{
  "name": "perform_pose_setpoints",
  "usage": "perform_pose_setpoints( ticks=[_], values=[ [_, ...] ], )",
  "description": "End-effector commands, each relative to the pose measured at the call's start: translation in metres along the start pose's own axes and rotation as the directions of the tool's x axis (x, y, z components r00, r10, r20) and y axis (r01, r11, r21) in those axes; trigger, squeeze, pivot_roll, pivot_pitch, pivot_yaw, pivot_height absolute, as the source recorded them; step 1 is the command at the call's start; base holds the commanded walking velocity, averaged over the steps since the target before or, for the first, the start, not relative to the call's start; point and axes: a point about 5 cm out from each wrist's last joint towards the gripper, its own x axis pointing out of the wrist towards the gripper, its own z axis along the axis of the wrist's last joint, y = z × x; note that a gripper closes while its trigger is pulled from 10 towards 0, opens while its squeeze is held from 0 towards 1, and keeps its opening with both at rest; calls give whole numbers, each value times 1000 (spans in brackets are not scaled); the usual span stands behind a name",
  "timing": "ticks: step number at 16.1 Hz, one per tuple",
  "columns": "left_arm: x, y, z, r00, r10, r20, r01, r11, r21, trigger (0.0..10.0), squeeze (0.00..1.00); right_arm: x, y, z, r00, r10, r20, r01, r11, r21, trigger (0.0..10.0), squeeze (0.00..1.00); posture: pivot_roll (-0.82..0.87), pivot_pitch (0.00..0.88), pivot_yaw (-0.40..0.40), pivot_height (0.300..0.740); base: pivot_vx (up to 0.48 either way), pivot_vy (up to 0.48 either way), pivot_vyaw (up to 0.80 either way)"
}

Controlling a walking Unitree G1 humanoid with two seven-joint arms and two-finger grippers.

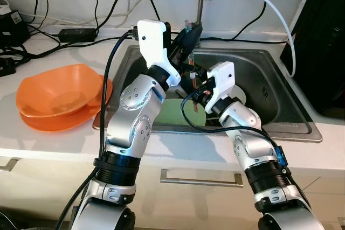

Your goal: Kitchen organization

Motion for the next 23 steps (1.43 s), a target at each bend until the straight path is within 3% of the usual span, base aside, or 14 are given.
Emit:
perform_pose_setpoints(
  ticks=[1,15,16,23],
  values=[
    [0,-1,3,1000,-7,0,7,1000,17,10000,0,4,-4,7,1000,-14,18,15,1000,-23,0,0,61,0,33,740,0,0,0],
    [3,3,1,999,27,-22,-26,998,63,10000,0,5,-4,7,1000,-9,29,9,1000,-18,0,0,67,0,34,740,0,0,0],
    [3,4,0,999,37,-25,-36,998,49,10000,1000,5,-4,7,999,-7,31,7,1000,-18,0,0,65,0,35,740,0,0,0],
    [2,3,-5,998,28,-47,-26,999,39,10000,1000,5,-5,7,999,-14,36,14,1000,-15,0,0,63,0,36,740,0,0,0]
  ],
)
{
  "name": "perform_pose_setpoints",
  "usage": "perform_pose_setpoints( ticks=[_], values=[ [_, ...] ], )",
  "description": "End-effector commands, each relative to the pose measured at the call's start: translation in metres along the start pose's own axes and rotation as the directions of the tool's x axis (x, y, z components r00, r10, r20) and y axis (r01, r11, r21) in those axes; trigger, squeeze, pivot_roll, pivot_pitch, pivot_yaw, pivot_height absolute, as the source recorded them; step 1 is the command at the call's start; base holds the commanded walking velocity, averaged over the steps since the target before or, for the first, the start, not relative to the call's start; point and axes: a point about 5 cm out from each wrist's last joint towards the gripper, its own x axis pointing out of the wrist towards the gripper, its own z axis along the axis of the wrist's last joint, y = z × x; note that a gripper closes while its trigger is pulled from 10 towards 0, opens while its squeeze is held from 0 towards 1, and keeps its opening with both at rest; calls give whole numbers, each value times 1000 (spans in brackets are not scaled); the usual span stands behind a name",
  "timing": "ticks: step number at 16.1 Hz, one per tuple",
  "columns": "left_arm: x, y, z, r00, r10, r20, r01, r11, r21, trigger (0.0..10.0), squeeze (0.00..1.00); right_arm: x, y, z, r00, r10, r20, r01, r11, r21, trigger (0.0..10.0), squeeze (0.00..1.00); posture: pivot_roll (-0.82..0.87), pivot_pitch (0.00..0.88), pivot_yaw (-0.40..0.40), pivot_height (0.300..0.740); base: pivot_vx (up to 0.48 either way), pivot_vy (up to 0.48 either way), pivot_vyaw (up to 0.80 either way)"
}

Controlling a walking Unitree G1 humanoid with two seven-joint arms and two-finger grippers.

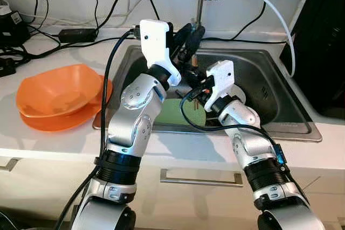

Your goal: Kitchen organization

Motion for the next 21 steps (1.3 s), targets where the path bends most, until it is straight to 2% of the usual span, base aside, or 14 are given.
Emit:
perform_pose_setpoints(
  ticks=[1,5,7,8,13,16,17,18,19,21],
  values=[
    [0,1,-4,1000,-2,-25,2,1000,-1,10000,1000,3,-5,8,999,-17,35,17,1000,-6,0,0,62,0,36,740,0,0,0],
    [0,0,-3,1000,-6,-30,7,1000,1,10000,1000,3,-8,6,999,-38,23,38,999,-5,0,0,65,0,33,740,0,0,0],
    [-2,-3,-4,998,-39,-41,40,999,9,10000,1000,2,-9,5,999,-48,16,48,999,-4,0,0,67,0,31,740,0,0,0],
    [-2,-3,-5,998,-34,-44,35,999,10,10000,0,2,-10,5,998,-55,13,55,998,-6,0,0,69,0,29,740,0,0,0],
    [-6,-6,-3,996,-75,-51,76,997,8,10000,0,2,-21,2,991,-131,-18,131,991,-27,0,0,73,0,23,740,0,0,0],
    [-11,0,-1,997,-61,-55,62,998,17,10000,0,0,-30,0,980,-196,-35,195,980,-33,0,0,77,0,21,740,0,0,0],
    [-13,3,0,997,-49,-58,51,999,19,10000,0,0,-34,-1,972,-230,-43,229,973,-35,6471,0,77,0,21,740,0,0,0],
    [-16,7,0,997,-37,-61,39,999,25,10000,0,-1,-39,-3,960,-274,-57,271,961,-52,10000,0,80,0,20,740,0,0,0],
    [-20,12,2,998,-23,-62,25,999,22,10000,0,-4,-47,-4,939,-336,-67,334,941,-48,10000,0,82,0,19,740,0,0,0],
    [-24,14,4,998,-21,-65,22,1000,22,10000,0,-6,-54,-4,920,-384,-74,381,923,-52,10000,0,83,0,19,740,0,0,0]
  ],
)
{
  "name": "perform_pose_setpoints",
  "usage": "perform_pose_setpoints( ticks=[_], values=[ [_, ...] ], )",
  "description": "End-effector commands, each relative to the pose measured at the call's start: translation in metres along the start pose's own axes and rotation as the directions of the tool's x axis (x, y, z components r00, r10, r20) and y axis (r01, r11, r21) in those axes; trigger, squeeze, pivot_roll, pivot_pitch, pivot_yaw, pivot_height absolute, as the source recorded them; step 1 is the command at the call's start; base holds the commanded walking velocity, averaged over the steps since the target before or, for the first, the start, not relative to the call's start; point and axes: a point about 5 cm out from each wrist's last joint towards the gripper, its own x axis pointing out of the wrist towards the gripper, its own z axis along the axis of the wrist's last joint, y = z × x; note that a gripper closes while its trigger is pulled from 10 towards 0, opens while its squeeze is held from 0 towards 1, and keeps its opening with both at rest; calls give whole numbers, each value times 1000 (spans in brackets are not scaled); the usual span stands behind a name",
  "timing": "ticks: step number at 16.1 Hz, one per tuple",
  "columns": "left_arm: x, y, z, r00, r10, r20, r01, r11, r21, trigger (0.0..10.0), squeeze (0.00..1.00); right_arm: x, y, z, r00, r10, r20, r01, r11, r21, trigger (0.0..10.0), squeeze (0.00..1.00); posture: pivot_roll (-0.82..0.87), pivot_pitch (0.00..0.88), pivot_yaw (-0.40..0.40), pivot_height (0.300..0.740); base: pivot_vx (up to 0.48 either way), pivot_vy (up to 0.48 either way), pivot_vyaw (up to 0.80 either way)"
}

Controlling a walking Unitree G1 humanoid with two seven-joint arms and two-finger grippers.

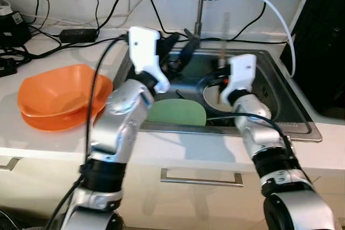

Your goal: Kitchen organization

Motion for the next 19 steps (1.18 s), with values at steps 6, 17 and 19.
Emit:
perform_pose_setpoints(
  ticks=[6,17,19],
  values=[
    [-26,31,-36,943,111,-314,-78,990,117,10000,0,4,-10,1,998,-58,-5,58,998,-27,10000,0,90,0,19,740,0,0,0],
    [-63,9,-71,803,-52,-594,146,983,111,10000,0,6,21,-19,987,127,-98,-133,989,-58,10000,0,101,0,23,740,0,0,0],
    [-63,8,-70,796,-58,-602,153,982,109,10000,0,4,29,-23,979,172,-113,-179,983,-49,10000,0,104,0,24,740,0,0,0]
  ],
)
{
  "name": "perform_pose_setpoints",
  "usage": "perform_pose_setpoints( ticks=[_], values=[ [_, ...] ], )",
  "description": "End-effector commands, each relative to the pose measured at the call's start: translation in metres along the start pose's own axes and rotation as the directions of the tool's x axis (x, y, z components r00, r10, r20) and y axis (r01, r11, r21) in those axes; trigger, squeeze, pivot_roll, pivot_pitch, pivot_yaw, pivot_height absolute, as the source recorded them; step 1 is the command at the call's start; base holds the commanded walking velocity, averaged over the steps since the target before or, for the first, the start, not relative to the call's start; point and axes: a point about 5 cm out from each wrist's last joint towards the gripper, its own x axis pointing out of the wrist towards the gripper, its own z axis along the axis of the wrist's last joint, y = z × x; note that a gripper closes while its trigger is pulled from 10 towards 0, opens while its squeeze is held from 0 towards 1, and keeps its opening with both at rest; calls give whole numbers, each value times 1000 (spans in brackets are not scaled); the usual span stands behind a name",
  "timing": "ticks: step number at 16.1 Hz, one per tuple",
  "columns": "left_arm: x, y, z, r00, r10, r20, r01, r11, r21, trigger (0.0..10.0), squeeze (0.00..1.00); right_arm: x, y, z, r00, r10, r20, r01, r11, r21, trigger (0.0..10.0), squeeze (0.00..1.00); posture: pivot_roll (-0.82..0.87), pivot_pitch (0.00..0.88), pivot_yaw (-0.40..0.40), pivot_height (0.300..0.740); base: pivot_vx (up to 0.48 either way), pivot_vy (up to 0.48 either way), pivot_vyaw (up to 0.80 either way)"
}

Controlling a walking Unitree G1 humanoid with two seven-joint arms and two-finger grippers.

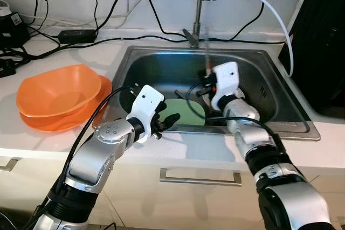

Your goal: Kitchen organization

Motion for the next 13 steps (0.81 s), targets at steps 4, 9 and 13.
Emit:
perform_pose_setpoints(
  ticks=[4,9,13],
  values=[
    [-3,-4,4,1000,-23,-2,23,1000,10,10000,0,1,13,-4,997,77,-12,-77,997,2,10000,0,102,0,28,740,0,0,0],
    [-2,-5,4,1000,-19,-4,19,1000,11,10000,0,0,15,-5,996,90,-12,-90,996,8,10000,247,103,0,27,740,0,0,0],
    [-2,-4,4,1000,-4,-1,4,1000,7,10000,0,-1,16,-6,995,96,-16,-96,995,5,10000,529,103,0,23,740,0,0,0]
  ],
)
